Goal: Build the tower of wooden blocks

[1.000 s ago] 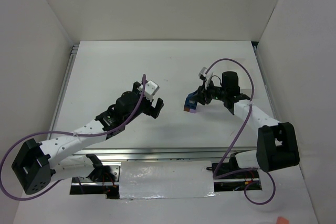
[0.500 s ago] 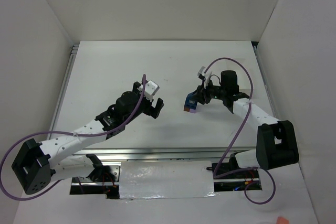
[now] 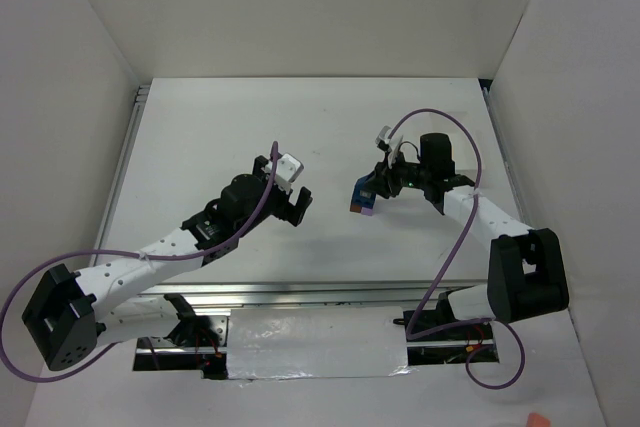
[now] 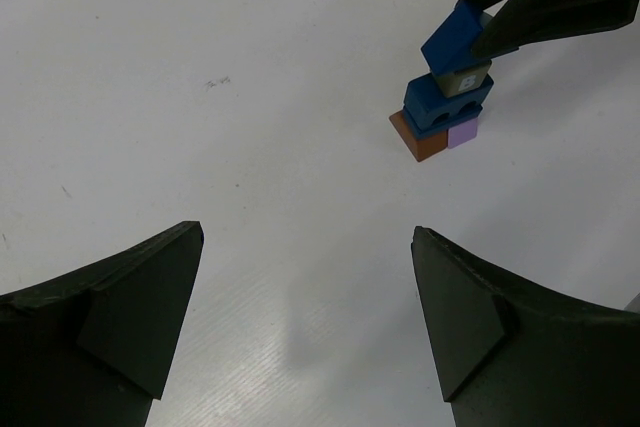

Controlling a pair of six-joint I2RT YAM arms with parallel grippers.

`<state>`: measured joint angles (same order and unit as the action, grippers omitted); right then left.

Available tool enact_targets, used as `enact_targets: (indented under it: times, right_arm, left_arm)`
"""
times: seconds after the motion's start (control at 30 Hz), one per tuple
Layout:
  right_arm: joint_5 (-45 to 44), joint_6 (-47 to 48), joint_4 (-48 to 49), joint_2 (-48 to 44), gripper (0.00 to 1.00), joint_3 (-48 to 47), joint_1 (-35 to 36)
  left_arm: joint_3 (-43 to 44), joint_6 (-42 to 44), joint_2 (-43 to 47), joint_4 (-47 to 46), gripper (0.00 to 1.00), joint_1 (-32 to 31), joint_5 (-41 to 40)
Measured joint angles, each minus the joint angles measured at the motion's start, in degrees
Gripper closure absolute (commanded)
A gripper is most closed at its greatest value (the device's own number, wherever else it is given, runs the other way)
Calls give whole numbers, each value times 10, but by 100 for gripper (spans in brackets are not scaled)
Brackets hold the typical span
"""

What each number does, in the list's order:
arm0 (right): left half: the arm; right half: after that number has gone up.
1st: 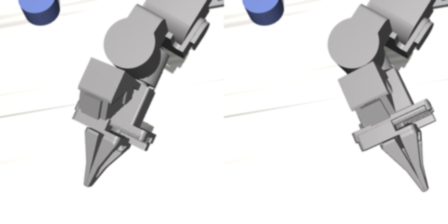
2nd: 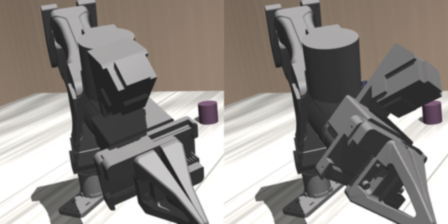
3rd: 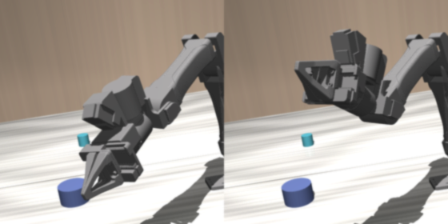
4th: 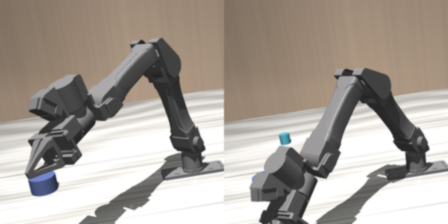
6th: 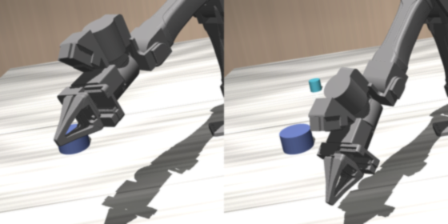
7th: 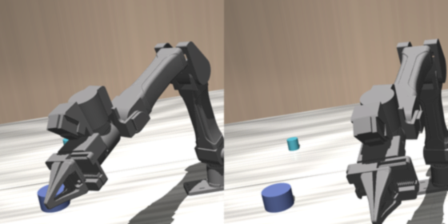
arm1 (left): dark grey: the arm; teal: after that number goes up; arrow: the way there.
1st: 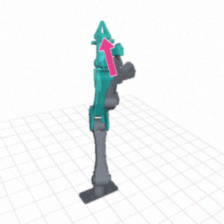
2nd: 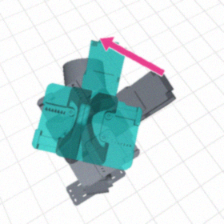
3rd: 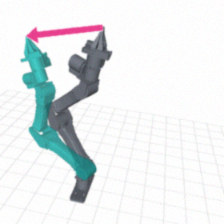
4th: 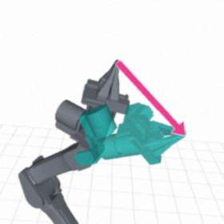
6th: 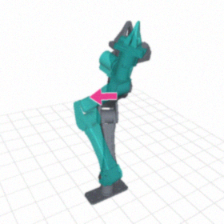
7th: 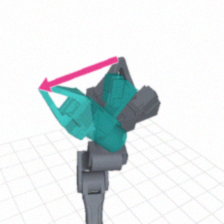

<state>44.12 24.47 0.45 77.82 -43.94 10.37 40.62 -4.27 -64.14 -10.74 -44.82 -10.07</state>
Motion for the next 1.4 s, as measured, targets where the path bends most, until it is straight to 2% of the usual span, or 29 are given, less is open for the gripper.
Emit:
enact_targets:
  times: [1.4]
  right_arm:
    - [-4, 40, -3, -6, 70, 0, 0]
  left_arm:
    - [8, 11, -6, 0, 1, 0, 17]
